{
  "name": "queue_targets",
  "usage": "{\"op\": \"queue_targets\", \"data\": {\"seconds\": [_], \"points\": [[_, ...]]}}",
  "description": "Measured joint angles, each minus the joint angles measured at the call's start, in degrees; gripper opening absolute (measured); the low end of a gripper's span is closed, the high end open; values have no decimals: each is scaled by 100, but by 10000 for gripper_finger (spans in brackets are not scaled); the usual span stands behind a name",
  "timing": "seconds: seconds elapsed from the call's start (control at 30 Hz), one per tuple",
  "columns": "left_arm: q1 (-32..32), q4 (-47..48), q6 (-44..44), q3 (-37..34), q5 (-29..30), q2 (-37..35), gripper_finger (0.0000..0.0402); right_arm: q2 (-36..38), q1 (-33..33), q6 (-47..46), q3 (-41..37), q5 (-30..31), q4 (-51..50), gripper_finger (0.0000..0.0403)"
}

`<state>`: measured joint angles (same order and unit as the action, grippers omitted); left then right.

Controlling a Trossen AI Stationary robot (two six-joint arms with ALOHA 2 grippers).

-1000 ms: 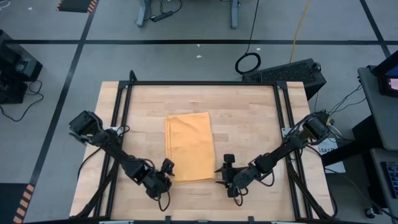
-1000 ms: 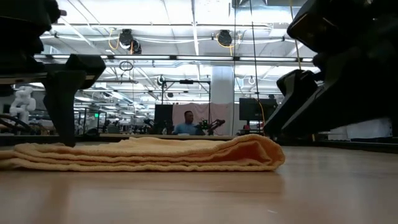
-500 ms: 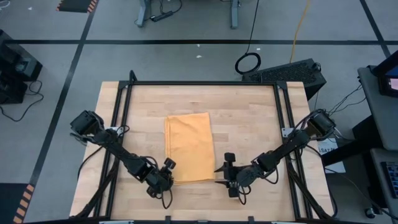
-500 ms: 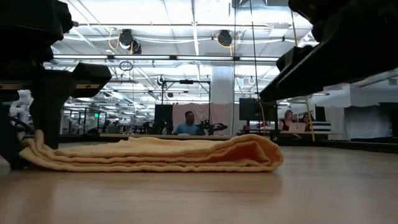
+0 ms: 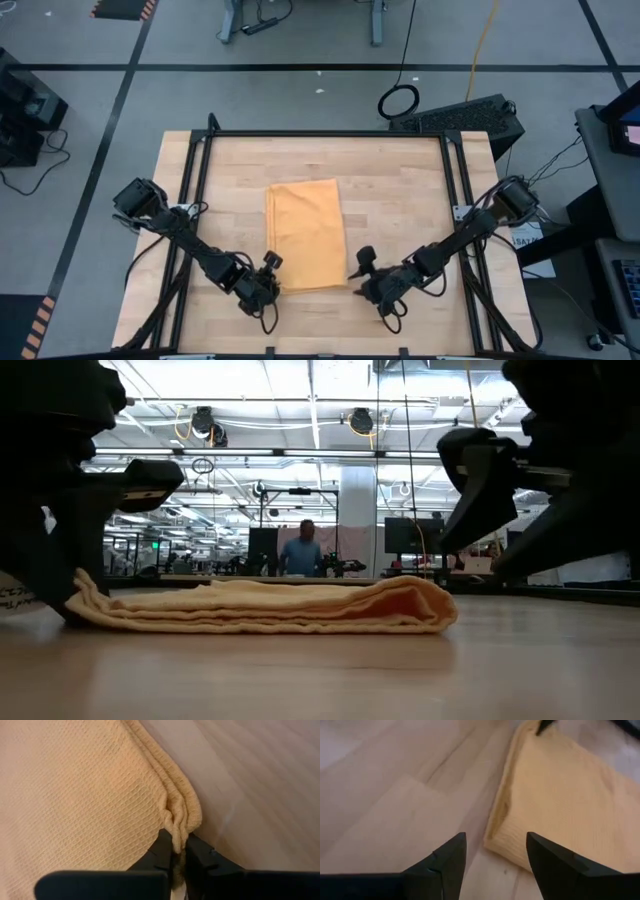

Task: Roll towel
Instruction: Roll the folded yellow towel

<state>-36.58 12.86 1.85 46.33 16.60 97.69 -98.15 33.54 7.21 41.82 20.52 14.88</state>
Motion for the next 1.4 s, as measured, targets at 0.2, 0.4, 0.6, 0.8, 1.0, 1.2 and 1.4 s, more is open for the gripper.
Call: {"op": "queue_targets", "data": {"seconds": [0.2, 0.4, 0.6, 0.8, 1.0, 1.2, 1.4], "points": [[-24, 0, -3, 0, 81, -4, 22, -345, -50, 1052, 0, 38, 82, 203], [-26, -10, -7, 0, 66, -11, 21, -626, -227, 1581, 3, 165, 490, 229], [-28, -17, -113, 0, 47, -15, 21, -664, -313, 1965, 7, 131, 592, 246], [-28, -24, -153, 0, 39, -15, 20, -675, -573, 2242, 2, -311, 761, 235], [-28, -31, -153, 2, 21, -17, 20, -675, -804, 2345, 2, -808, 782, 215], [-28, -31, -153, 4, 20, -20, 20, -675, -1019, 2259, 0, -1453, 799, 201], [-30, -32, -155, 7, 33, -20, 20, -679, -1169, 2219, 0, -1766, 827, 173]]}}
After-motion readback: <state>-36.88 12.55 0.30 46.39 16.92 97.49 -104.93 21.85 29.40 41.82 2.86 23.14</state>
